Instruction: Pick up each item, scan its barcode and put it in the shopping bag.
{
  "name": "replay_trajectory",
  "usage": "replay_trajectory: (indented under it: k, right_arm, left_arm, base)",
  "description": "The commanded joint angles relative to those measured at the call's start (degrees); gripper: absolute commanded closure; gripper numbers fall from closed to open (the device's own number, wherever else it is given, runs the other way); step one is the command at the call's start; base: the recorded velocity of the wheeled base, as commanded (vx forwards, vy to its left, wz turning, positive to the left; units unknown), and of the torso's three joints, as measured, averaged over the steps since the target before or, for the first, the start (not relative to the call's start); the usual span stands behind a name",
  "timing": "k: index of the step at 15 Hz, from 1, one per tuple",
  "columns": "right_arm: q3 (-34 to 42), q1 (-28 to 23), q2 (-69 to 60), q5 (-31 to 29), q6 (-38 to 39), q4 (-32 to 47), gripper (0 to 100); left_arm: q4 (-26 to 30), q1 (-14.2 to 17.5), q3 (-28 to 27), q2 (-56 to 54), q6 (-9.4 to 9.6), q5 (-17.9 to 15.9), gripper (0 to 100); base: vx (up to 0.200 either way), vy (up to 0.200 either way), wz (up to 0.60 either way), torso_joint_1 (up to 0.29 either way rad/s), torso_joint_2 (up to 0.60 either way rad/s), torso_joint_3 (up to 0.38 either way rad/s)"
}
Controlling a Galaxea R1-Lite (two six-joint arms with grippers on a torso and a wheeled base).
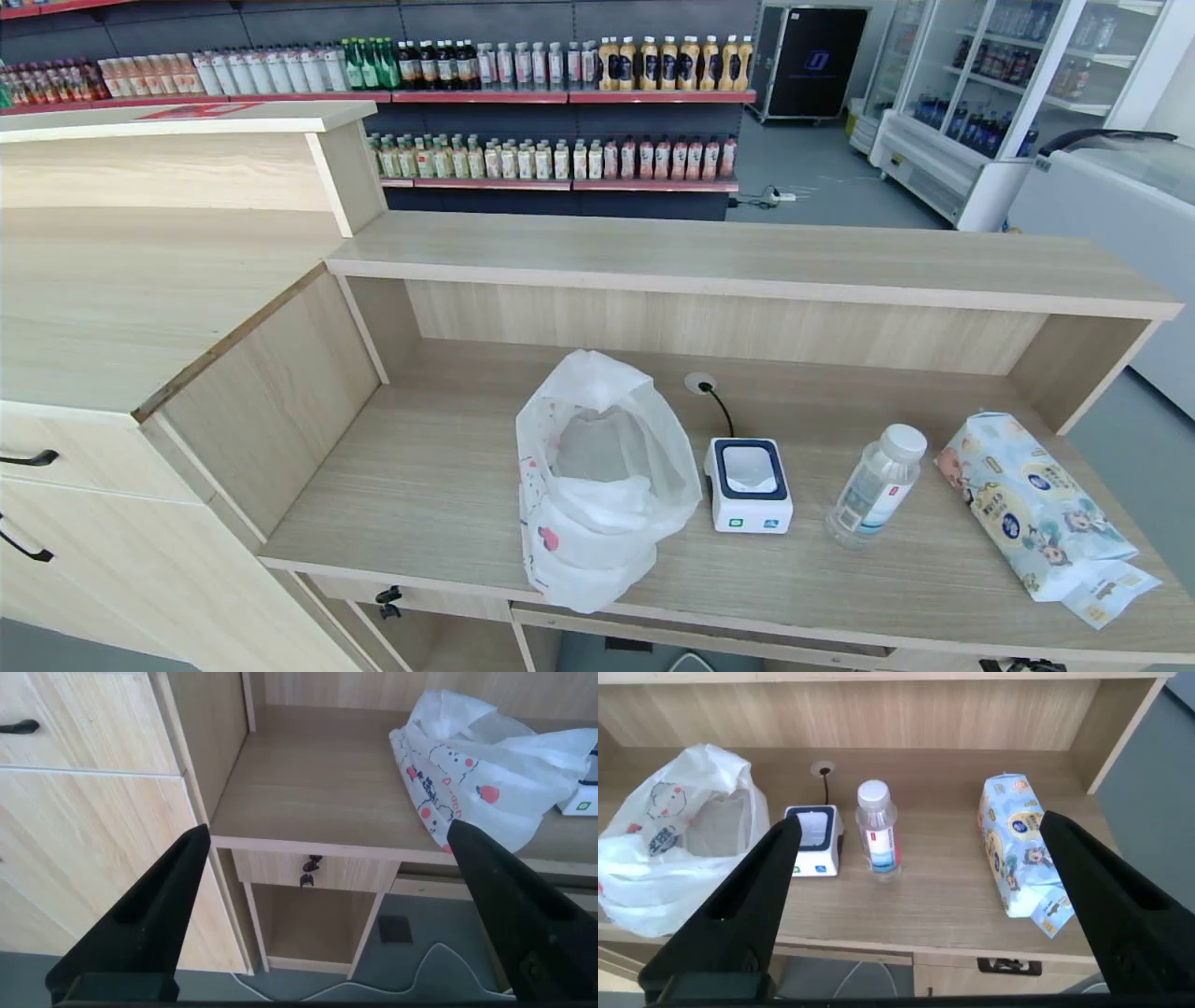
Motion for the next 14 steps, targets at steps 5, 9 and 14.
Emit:
replay_trajectory:
  k: [5, 9, 14]
  right_arm:
    - [-1.61, -13.58, 36.66, 2.22, -11.31, -19.93, 0]
    - [6.39, -13.58, 36.22, 2.48, -11.49, -20.54, 0]
    - [8.41, -13.32, 43.87, 5.21, -10.17, -26.25, 0]
  left_arm:
    - [0.00, -0.02, 0.00, 0.06, -0.01, -0.02, 0]
    - [0.00, -0.02, 0.00, 0.06, -0.01, -0.02, 0]
    - [0.00, -0.02, 0.00, 0.06, -0.01, -0.02, 0]
  base:
    - [0.000, 0.000, 0.00, 0.000, 0.00, 0.000]
    - [0.000, 0.000, 0.00, 0.000, 0.00, 0.000]
    - [0.000, 0.000, 0.00, 0.000, 0.00, 0.000]
